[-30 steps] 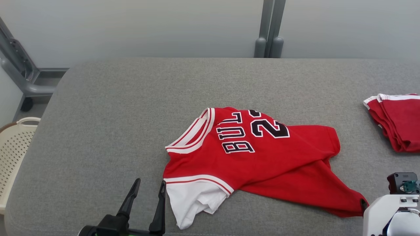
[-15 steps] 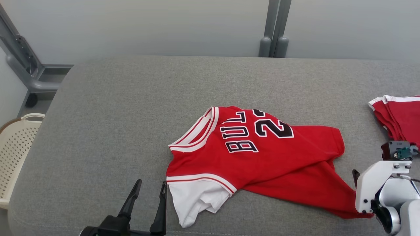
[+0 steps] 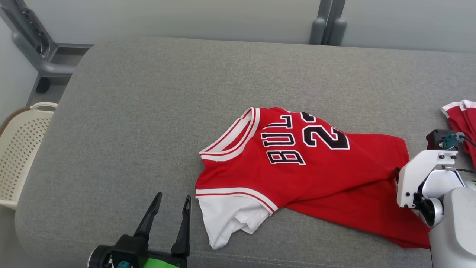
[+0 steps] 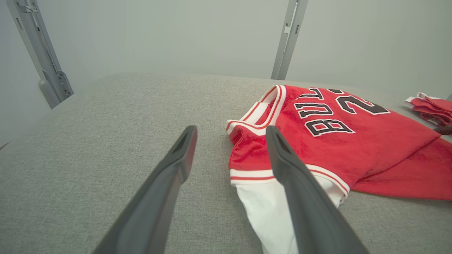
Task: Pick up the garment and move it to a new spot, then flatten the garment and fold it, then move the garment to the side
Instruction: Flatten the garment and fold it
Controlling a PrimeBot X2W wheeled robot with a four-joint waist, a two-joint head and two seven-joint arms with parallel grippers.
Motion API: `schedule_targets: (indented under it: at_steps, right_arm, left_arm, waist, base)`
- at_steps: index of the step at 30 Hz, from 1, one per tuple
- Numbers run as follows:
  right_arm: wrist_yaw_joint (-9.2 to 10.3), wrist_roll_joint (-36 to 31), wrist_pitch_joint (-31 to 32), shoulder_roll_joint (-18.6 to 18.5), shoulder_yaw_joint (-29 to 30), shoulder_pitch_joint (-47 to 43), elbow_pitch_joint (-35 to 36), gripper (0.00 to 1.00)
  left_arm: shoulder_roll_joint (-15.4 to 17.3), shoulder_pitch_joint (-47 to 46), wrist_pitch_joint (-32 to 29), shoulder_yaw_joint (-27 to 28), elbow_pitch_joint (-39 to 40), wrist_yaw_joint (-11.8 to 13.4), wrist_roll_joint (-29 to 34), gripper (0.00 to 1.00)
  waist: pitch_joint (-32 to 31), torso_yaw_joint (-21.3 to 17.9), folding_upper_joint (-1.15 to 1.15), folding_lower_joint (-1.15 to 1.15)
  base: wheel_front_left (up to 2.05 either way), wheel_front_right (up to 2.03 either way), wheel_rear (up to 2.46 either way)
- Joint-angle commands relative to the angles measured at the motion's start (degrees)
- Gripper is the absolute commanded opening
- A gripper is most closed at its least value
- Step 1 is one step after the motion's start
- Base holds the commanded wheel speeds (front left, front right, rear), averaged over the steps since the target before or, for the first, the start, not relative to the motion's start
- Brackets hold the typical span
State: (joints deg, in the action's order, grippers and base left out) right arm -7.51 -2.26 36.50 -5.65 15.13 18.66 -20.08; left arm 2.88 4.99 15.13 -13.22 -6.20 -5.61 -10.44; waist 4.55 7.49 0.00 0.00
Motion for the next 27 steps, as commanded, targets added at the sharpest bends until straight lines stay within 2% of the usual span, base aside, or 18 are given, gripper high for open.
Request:
schedule_targets:
  at_steps: [1, 10, 27]
  right_arm:
    - [0.05, -0.5, -0.6, -0.4, -0.2, 1.2, -1.2, 1.00]
    - [0.05, 0.8, -0.4, -0.6, -1.2, 2.1, -5.2, 1.00]
    - [0.05, 3.7, 3.9, -1.4, -0.7, -5.0, 5.3, 1.00]
  left_arm:
    - [0.1, -1.1, 0.0, 0.0, -0.1, -0.3, 0.3, 1.00]
    - [0.1, -1.8, 0.0, -0.3, -0.3, -0.1, -0.2, 1.00]
    - [0.1, -1.9, 0.0, -0.5, -0.1, 0.6, -0.8, 1.00]
  waist:
    - [1.2, 1.1, 0.00, 0.00]
    - [1.9, 2.2, 0.00, 0.00]
    - [1.7, 1.1, 0.00, 0.00]
  base:
    - [0.00, 0.00, 0.00]
    - [0.00, 0.00, 0.00]
    - [0.00, 0.00, 0.00]
